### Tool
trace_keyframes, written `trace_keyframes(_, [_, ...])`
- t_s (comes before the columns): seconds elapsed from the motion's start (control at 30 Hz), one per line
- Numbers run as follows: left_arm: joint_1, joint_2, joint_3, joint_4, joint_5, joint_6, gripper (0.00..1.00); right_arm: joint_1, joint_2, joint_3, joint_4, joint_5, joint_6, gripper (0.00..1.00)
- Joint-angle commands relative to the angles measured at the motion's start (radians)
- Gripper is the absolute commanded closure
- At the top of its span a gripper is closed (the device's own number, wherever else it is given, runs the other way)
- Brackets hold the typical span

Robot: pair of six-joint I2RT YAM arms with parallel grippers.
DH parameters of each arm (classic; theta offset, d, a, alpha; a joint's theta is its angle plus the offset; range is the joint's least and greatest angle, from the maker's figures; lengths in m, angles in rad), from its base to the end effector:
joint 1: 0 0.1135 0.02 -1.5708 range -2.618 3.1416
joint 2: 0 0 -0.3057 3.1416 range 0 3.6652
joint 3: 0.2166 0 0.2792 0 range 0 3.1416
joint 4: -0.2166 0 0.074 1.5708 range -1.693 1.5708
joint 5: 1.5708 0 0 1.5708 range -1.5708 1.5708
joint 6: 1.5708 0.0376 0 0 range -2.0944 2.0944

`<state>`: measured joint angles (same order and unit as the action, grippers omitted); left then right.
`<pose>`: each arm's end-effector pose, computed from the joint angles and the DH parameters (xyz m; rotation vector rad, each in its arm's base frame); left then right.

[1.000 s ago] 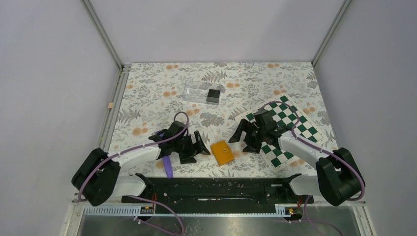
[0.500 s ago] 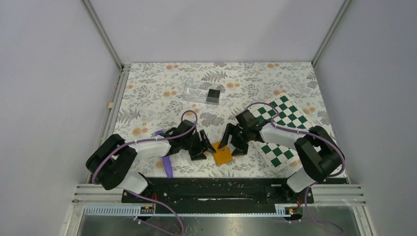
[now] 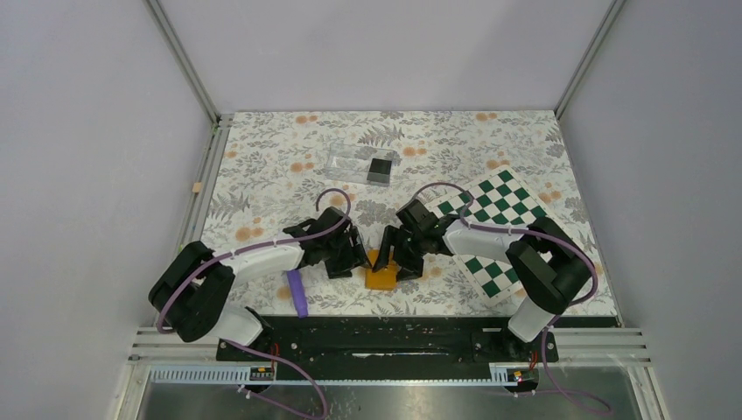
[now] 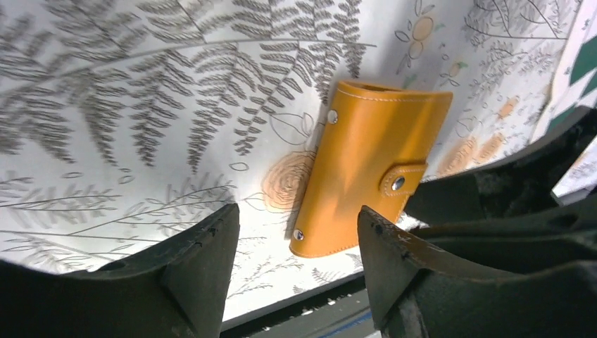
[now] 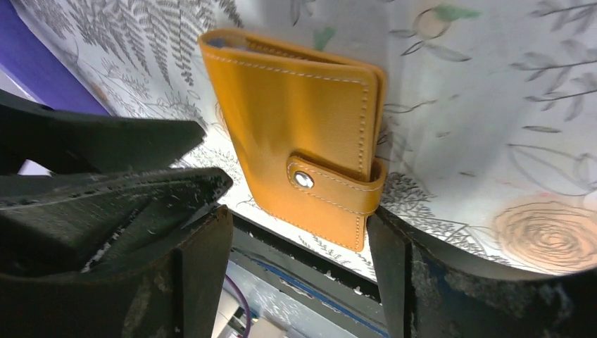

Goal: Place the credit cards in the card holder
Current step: Open the card holder.

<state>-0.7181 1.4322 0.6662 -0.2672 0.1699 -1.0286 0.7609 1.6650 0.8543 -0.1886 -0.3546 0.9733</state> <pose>0.2012 -0.1842 0.1751 -0.3717 2.8040 -0.7517 0.2367 0.2434 0.1697 0.1543 2.8750 0.9774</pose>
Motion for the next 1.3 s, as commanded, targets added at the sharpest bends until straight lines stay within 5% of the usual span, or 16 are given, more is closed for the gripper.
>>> trace_keyframes(0.0, [-0.002, -0.047, 0.059, -0.135, -0.133, 0.102, 0.36, 0.051, 0.024, 0.088, -0.045, 0.024, -0.038, 0.23])
trace_keyframes(0.3, [0.004, -0.033, -0.004, 0.012, -0.031, 0.082, 0.37, 0.054, 0.05, 0.175, -0.198, 0.158, -0.106, 0.26])
trace_keyframes(0.57, [0.044, -0.083, -0.067, 0.025, -0.024, 0.057, 0.42, 0.093, 0.153, 0.267, -0.173, 0.088, -0.167, 0.46])
trace_keyframes(0.87, [0.133, -0.255, -0.157, -0.005, -0.048, 0.073, 0.4, 0.103, 0.067, 0.227, -0.177, 0.19, -0.164, 0.38])
trace_keyframes(1.27, [0.161, -0.128, -0.2, 0.259, 0.139, 0.06, 0.43, 0.103, 0.168, 0.307, -0.219, 0.181, -0.201, 0.36])
